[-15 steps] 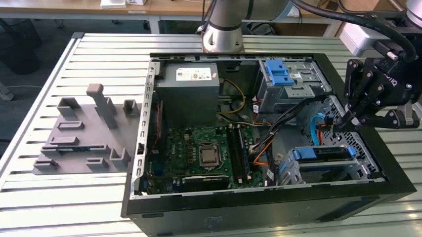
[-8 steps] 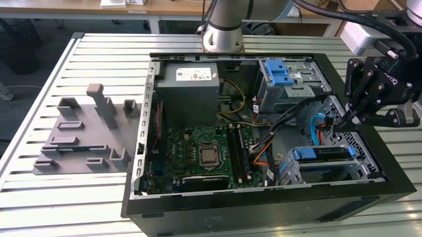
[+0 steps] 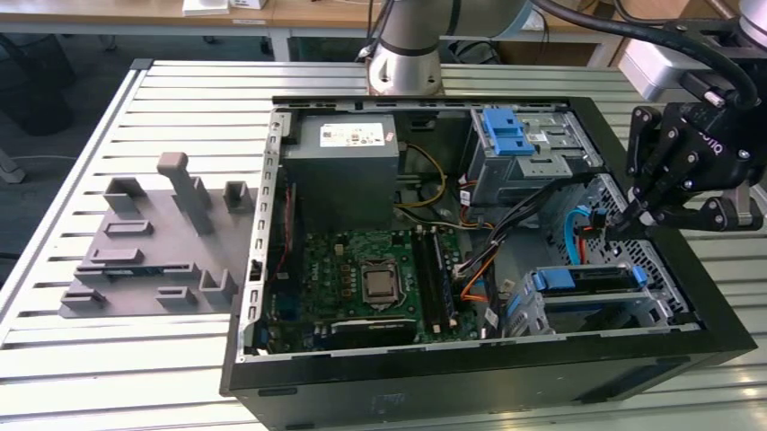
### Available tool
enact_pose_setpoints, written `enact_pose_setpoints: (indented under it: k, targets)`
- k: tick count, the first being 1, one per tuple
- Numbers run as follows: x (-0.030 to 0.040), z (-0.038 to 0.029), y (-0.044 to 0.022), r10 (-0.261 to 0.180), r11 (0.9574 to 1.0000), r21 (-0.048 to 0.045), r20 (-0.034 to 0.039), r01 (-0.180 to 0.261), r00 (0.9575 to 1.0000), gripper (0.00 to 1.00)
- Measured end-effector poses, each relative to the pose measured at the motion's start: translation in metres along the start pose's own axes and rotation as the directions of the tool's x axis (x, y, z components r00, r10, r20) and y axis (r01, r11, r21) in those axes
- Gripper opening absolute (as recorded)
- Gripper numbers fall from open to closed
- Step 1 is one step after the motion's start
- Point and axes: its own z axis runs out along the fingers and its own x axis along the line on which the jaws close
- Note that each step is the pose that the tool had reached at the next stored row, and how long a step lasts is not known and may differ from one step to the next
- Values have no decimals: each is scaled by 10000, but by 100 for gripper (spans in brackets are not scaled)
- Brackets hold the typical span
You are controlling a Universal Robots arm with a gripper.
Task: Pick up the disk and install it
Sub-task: 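Insert the first disk wire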
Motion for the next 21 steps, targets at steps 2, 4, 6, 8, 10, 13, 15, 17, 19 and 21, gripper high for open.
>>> enact_pose_setpoints:
  k: [2, 4, 6, 8, 10, 13, 15, 17, 19, 21]
  targets:
    - [-1, 2, 0, 0, 10000, 5, -12, 0, 10000, 11]
    - [-3, -1, -1, 0, 10000, 24, -77, 0, 10000, 11]
    - [-9, 2, 0, 2, 10000, 67, -191, -1, 9998, 11]
    - [-16, 4, -1, 2, 9999, 104, -308, 1, 9995, 11]
    - [-23, 6, 0, 3, 9999, 105, -322, 0, 9995, 11]
    - [-36, 7, 0, 4, 9999, 105, -322, 0, 9995, 11]
    - [-45, 8, 0, 4, 9999, 105, -322, 0, 9995, 11]
    - [-57, 9, 0, 3, 9999, 105, -322, 0, 9995, 11]
    - [-71, 9, 1, 4, 9999, 106, -322, 0, 9995, 11]
    - [-86, 11, 1, 3, 9999, 105, -322, 0, 9995, 11]
